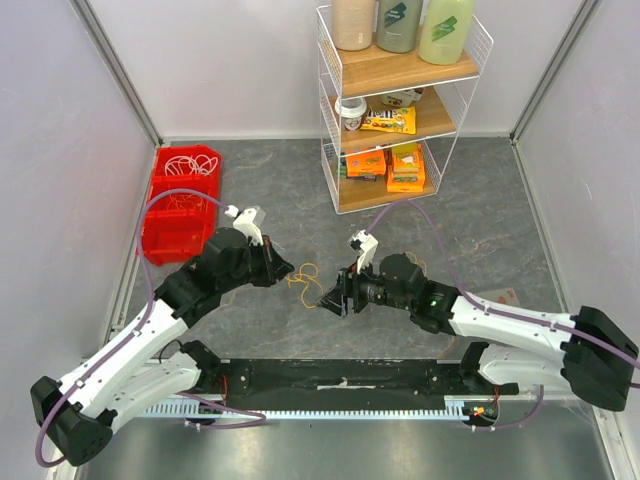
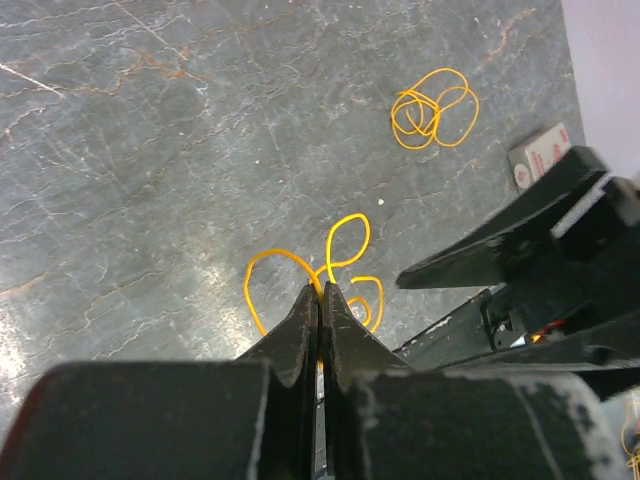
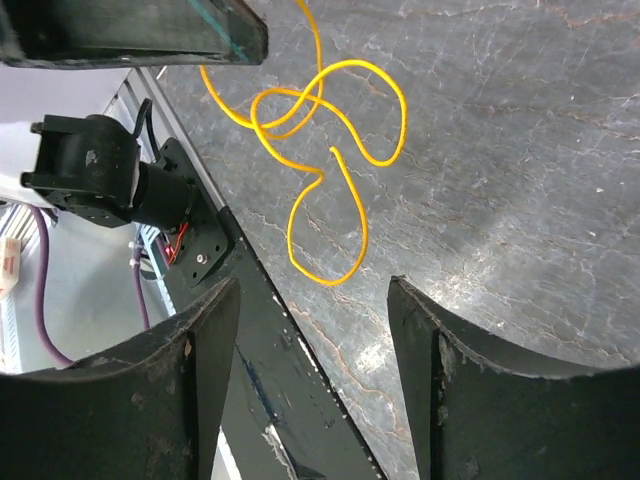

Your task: Untangle the cables

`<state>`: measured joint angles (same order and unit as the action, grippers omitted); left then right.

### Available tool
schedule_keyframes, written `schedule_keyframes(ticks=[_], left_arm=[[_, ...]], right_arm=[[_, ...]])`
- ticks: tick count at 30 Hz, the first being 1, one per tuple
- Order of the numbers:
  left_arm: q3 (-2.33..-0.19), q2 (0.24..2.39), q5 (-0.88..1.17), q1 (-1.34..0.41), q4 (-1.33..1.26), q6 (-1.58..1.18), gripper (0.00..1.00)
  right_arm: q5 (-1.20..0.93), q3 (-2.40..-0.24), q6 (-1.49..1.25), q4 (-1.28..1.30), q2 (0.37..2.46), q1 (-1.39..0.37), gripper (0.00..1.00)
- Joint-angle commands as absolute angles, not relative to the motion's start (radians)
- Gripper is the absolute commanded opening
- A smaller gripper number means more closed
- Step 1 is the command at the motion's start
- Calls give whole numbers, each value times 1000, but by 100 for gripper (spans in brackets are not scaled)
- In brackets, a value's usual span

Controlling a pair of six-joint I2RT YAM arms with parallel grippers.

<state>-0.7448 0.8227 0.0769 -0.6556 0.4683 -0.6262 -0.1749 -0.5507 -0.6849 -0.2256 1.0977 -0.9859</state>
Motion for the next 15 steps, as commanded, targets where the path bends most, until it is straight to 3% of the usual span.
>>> schedule_keyframes(ticks=[1,6,8,11,12,15], left_arm=[[-739,798,132,-650,414,-669,2],[-735,784,141,-650,414,-670,2],[-733,782,146,-649,414,-666,2],[-730,781,149,-650,419,-657,2],[-729,785,147,-650,420,-649,2],[-730,799,143,-650,442,-631,2]], right_arm=[[-144,-610,-701,-336,1166,-994,65],[-134,-620,-704,-380,1239,-1000,51],[-117,-618,-704,-383,1252,-1000,39],[-78,-600,-710,-374,1217,-1000,5],[-58,-594,-713,-361,1194,-1002,0],[-14,-569,-719,-276,1129,-1002,0]])
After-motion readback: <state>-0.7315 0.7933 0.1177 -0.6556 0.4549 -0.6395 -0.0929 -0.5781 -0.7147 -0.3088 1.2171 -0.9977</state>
